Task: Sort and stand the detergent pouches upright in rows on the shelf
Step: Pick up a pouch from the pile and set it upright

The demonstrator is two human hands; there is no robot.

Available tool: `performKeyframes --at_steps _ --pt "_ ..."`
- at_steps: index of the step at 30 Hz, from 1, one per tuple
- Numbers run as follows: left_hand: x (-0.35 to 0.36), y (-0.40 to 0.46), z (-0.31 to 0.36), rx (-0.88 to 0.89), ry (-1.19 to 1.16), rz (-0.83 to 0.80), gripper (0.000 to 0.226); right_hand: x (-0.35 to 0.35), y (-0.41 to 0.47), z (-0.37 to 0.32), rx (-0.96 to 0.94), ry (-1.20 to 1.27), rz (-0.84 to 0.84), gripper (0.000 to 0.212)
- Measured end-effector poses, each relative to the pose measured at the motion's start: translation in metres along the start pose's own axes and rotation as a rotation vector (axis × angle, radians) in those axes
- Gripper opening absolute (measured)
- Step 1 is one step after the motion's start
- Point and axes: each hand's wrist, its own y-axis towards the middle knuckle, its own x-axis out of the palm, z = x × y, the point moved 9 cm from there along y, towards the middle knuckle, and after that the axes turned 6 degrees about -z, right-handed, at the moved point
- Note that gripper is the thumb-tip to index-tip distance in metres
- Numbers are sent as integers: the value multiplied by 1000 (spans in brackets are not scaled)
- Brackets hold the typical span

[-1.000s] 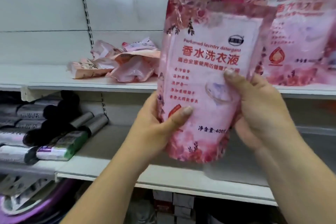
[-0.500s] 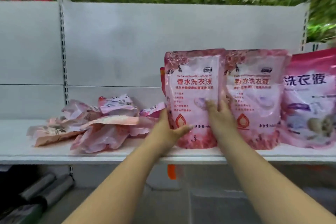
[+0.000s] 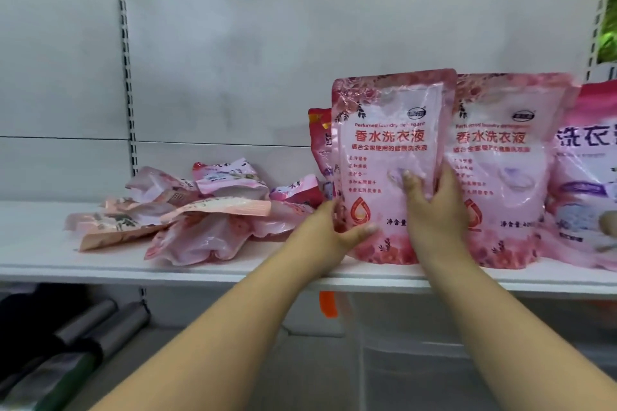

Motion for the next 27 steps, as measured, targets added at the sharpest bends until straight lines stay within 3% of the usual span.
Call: performKeyframes --at_steps 4,7,8,11,14,15,16,18,21,24,27 --pt "-32 -27 14 101 155 103 53 -7 -15 -15 -66 -170 31 60" --pt "-83 -66 36 355 236 308 12 -4 -25 -37 -156 -301 34 61" --pt "-100 -76 42 412 289 376 9 -1 -29 -45 -196 -319 37 59" --pt "-137 -77 32 407 492 462 24 26 -36 -65 -213 -174 -69 41" --pt "-159 -61 6 275 455 364 44 86 -36 -55 14 -41 -338 16" --pt "-160 -55 -4 229 443 295 54 109 -35 -43 148 5 -420 18" --pt "-157 -50 -15 178 462 215 64 130 -36 -30 301 57 -495 30" --pt "-144 -42 -38 65 588 65 59 163 -34 -10 492 122 -562 71" --pt "-147 -39 -54 31 567 1 55 196 -31 -7 481 51 -666 77" --pt "-155 -39 -59 76 494 -39 47 212 -35 -14 495 181 -733 48" --pt "-161 -44 -70 114 323 -55 48 223 -44 -15 507 246 -781 34"
